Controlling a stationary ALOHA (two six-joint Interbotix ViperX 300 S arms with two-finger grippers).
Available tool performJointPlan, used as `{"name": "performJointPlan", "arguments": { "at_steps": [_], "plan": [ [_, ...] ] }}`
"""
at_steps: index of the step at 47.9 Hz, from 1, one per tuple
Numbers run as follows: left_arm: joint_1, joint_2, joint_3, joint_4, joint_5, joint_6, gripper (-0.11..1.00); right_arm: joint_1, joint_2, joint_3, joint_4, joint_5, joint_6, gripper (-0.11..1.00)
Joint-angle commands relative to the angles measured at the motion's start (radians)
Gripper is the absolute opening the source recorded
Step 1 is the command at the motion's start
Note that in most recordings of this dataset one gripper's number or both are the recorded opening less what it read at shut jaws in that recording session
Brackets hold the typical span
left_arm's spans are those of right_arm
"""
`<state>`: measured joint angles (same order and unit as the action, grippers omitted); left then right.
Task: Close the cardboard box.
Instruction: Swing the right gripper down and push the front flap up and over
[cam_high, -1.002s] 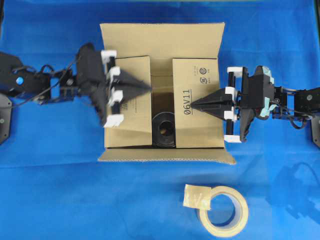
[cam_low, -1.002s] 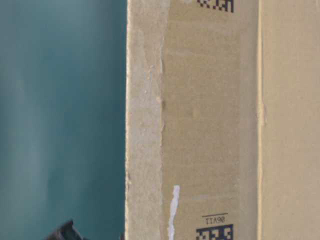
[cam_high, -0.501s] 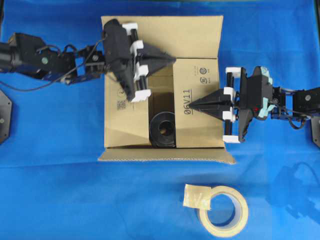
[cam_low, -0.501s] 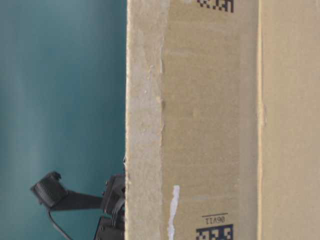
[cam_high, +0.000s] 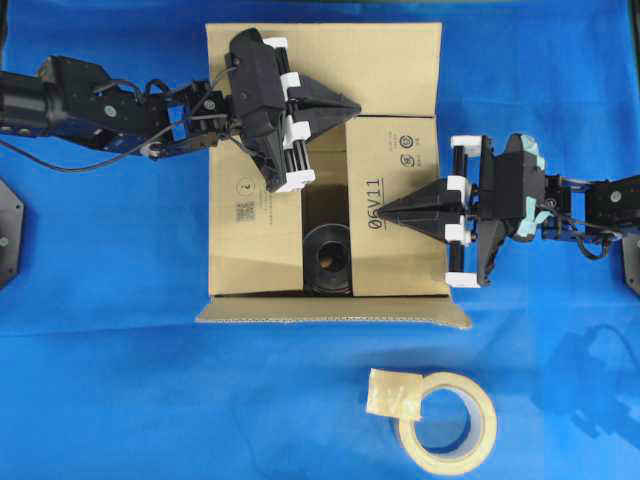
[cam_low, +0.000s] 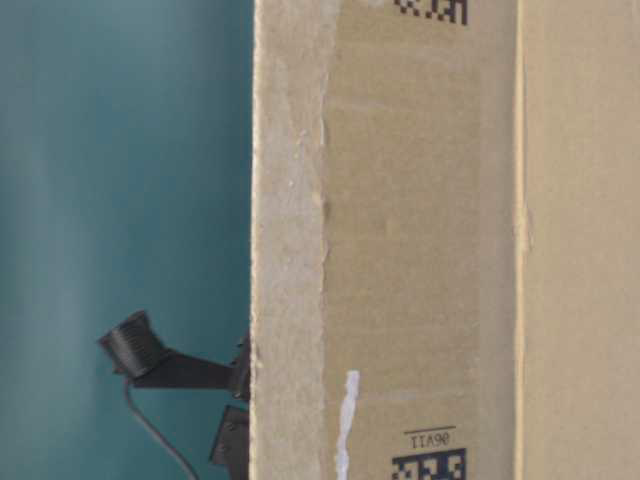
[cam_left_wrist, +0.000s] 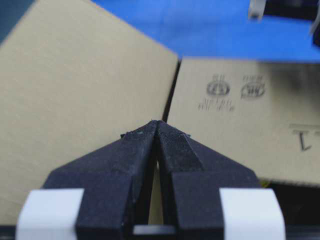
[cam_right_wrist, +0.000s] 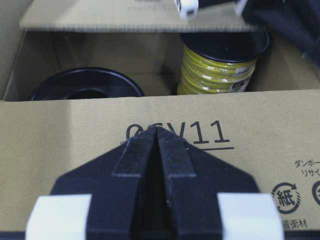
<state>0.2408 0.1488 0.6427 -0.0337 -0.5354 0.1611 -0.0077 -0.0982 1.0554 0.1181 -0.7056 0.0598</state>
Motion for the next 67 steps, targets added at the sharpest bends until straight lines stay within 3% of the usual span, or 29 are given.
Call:
{"name": "performJointPlan", "arguments": {
  "at_steps": [1,44,58,67],
  "plan": [
    [0.003,0.002,-0.012,0.003,-0.015,-0.002,0.00,0.006,-0.006,-0.015,0.002,-0.005,0.002,0.00],
    [0.032,0.029,-0.011,0.002,-0.012,-0.005,0.00,0.031,-0.021,-0.018,0.002,0.000,0.003,0.00],
    [0.032,0.031,-0.009,0.002,-0.005,-0.006,0.00,0.095,-0.272,-0.031,0.000,0.173,0.002,0.00],
    [0.032,0.029,-0.006,0.002,-0.002,-0.011,0.00,0.221,-0.431,-0.034,-0.005,0.245,-0.006,0.00]
  ]
}}
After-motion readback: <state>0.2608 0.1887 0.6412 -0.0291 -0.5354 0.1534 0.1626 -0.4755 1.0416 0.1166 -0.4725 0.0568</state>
